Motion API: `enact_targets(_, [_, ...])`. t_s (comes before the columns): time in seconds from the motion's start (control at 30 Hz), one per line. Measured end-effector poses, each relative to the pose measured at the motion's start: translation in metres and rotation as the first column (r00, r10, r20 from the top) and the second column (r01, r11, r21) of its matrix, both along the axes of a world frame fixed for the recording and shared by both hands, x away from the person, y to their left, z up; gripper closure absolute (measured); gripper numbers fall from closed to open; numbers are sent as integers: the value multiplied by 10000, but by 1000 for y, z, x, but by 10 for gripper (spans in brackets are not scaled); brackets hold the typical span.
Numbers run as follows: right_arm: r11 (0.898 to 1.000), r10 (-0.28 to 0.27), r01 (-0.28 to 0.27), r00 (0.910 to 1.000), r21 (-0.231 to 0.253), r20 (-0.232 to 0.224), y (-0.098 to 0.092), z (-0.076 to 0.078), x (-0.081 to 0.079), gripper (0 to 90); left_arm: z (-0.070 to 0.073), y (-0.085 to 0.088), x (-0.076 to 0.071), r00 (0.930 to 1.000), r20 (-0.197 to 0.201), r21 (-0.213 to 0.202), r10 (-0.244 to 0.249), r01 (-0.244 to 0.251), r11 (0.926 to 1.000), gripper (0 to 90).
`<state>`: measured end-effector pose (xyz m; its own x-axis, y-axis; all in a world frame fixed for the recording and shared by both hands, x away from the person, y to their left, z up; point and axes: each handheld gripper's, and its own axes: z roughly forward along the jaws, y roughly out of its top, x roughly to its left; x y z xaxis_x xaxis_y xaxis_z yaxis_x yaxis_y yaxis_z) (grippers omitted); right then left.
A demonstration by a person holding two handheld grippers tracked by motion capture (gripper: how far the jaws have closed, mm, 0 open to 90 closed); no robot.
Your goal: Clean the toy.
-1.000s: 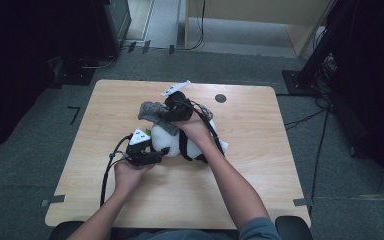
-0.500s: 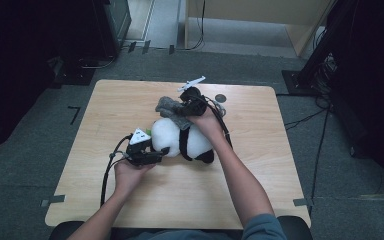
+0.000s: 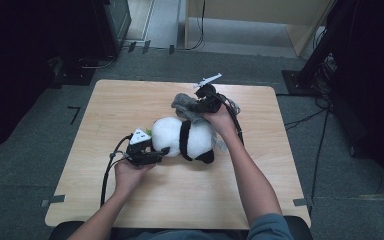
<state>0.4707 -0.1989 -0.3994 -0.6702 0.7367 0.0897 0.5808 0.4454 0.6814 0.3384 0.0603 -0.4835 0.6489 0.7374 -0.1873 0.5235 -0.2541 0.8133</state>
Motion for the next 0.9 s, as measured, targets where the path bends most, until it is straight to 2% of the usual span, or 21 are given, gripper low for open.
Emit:
enact_targets(0.3, [9982,-587,586,9982,-98,-80,-31,-3,1,752,0,0,0,10000,12,-30,-6,6,10000,338])
enact_targets(0.43, [9960,-890,888,9957,-89,-274,-44,-5,1,752,0,0,0,10000,18,-39,-12,12,10000,337])
enact_targets(0.67, [9936,-1045,1039,9945,-440,-110,-59,-5,0,754,-1,1,0,10000,27,-45,-23,23,10000,337])
enact_targets(0.77, [9921,-1204,1203,9927,-350,-1,-64,-4,-2,756,-1,1,0,10000,29,-63,-30,31,10000,337])
enact_targets(0.9, [9919,-1272,1273,9917,-3,208,-66,3,-4,758,-1,1,0,10000,33,-65,-36,36,10000,336])
